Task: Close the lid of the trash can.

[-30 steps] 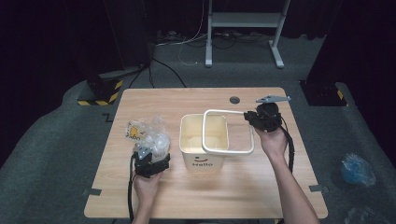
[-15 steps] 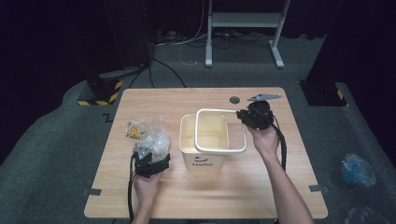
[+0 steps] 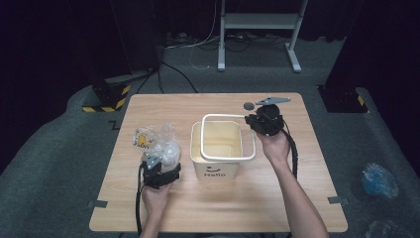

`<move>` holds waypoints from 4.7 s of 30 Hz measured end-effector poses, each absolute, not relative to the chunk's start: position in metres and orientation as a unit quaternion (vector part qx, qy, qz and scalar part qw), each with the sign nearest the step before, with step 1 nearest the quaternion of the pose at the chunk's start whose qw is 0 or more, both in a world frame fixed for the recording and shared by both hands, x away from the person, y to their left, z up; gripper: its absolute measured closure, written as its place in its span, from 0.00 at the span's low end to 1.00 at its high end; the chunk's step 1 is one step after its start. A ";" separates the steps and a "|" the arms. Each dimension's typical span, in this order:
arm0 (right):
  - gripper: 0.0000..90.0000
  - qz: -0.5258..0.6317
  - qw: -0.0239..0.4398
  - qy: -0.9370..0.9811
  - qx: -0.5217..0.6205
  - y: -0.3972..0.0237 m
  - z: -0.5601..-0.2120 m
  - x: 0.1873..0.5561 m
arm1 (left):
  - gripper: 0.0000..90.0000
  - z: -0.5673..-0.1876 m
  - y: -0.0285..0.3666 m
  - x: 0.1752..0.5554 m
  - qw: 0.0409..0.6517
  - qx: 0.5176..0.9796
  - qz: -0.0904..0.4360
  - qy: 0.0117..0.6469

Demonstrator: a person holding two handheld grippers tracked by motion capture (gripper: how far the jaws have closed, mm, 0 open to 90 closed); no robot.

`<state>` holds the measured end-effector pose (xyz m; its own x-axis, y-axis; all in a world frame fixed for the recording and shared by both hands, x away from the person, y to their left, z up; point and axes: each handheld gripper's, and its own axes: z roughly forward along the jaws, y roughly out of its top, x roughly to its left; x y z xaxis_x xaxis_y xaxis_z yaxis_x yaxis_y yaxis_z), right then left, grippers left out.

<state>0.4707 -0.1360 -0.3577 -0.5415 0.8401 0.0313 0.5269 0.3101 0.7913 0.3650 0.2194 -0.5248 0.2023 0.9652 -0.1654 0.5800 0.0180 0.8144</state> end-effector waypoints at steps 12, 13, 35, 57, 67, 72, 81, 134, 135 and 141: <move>0.87 0.387 0.196 0.790 0.434 -0.125 -0.359 0.475 | 0.19 -0.525 0.220 0.365 0.409 0.660 0.236 0.585; 0.87 0.387 0.197 0.791 0.432 -0.123 -0.359 0.476 | 0.19 -0.525 0.220 0.365 0.409 0.660 0.236 0.585; 0.87 0.375 0.188 0.798 0.433 -0.106 -0.368 0.483 | 0.19 -0.525 0.220 0.365 0.409 0.659 0.235 0.586; 0.86 0.363 0.193 0.804 0.430 -0.097 -0.374 0.483 | 0.19 -0.525 0.220 0.365 0.413 0.656 0.232 0.587; 0.86 0.360 0.197 0.803 0.432 -0.096 -0.376 0.481 | 0.19 -0.525 0.221 0.365 0.416 0.655 0.233 0.586; 0.86 0.361 0.196 0.802 0.433 -0.096 -0.380 0.482 | 0.19 -0.525 0.220 0.365 0.415 0.656 0.234 0.585; 0.85 0.366 0.196 0.800 0.434 -0.097 -0.382 0.481 | 0.19 -0.525 0.220 0.365 0.414 0.657 0.235 0.585; 0.47 0.429 0.176 0.769 0.440 -0.139 -0.384 0.466 | 0.19 -0.525 0.221 0.364 0.417 0.657 0.235 0.582; 0.47 0.430 0.177 0.769 0.438 -0.140 -0.384 0.466 | 0.19 -0.525 0.221 0.364 0.419 0.656 0.234 0.583; 0.47 0.434 0.178 0.766 0.440 -0.146 -0.384 0.463 | 0.19 -0.525 0.221 0.364 0.418 0.657 0.235 0.582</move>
<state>0.4629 -0.1461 -0.3839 -0.5500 0.8281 0.1089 0.5195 0.2370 0.8209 0.3642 0.2212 -0.5248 0.2120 0.9610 -0.1779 0.5691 0.0266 0.8218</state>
